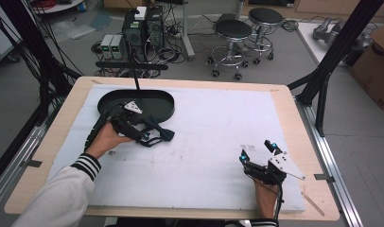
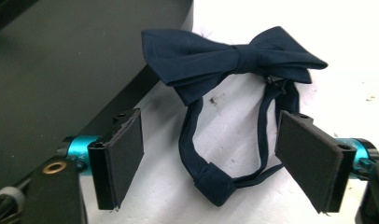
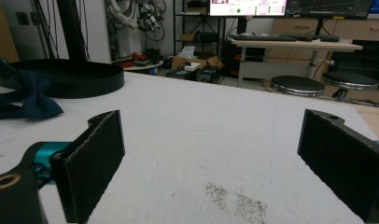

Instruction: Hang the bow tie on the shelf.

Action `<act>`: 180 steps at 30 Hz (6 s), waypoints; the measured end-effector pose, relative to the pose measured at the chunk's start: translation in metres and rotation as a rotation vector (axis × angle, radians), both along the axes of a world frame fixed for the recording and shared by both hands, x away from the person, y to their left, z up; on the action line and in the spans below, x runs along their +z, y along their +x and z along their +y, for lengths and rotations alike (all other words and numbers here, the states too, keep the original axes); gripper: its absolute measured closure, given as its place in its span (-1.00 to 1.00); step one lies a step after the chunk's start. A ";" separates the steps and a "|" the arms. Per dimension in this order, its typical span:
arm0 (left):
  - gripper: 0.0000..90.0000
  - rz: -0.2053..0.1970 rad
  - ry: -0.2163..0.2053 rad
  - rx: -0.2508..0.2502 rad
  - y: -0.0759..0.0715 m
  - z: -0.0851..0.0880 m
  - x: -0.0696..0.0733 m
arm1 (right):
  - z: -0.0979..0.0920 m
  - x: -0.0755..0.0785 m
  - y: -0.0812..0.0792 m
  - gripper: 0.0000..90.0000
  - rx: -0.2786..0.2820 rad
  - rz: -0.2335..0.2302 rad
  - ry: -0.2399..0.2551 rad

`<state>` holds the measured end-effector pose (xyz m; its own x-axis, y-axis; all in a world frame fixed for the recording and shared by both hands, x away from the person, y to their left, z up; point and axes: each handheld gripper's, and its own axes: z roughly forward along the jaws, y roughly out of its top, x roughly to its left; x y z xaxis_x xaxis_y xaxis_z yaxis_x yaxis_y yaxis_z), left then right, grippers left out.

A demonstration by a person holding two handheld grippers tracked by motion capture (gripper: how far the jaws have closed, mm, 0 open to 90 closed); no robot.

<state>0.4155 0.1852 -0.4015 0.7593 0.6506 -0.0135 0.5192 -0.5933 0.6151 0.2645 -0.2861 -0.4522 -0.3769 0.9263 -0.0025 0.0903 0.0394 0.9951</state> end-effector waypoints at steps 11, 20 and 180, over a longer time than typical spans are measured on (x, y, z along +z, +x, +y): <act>-0.22 0.023 0.001 -0.010 0.008 -0.003 -0.010 | 0.000 0.000 0.000 -0.86 -0.001 0.000 0.001; -0.01 0.034 0.018 -0.015 0.015 -0.006 -0.010 | 0.000 0.000 0.000 -0.86 -0.005 -0.002 0.000; 0.93 -0.478 -0.372 0.271 0.075 0.032 0.097 | 0.000 0.000 0.000 -0.86 -0.002 0.002 -0.002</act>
